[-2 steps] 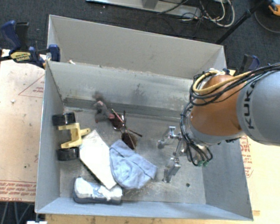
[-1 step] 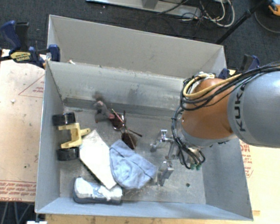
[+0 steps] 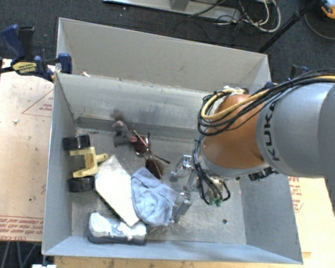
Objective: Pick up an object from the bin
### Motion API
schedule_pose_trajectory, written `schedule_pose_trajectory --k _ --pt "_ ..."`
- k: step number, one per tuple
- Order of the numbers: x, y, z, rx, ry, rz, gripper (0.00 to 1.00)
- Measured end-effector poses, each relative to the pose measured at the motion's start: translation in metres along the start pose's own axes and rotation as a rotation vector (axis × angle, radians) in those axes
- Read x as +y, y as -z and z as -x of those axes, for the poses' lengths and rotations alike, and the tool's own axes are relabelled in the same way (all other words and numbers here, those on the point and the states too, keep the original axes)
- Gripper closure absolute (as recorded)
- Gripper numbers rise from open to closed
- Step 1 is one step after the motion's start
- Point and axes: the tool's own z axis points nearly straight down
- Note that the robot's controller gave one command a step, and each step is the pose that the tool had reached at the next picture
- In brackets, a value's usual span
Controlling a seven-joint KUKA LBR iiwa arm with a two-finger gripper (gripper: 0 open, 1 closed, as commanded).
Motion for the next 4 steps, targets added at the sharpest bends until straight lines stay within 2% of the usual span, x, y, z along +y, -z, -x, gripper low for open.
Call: schedule_pose_trajectory --k 1,2,4 --pt "0.007 -0.025 -0.013 -0.007 0.168 0.000 0.00" --pt "0.017 -0.027 -0.022 -0.004 -0.244 -0.002 1.00" --pt "0.017 -0.025 -0.022 -0.003 -0.244 -0.002 1.00"
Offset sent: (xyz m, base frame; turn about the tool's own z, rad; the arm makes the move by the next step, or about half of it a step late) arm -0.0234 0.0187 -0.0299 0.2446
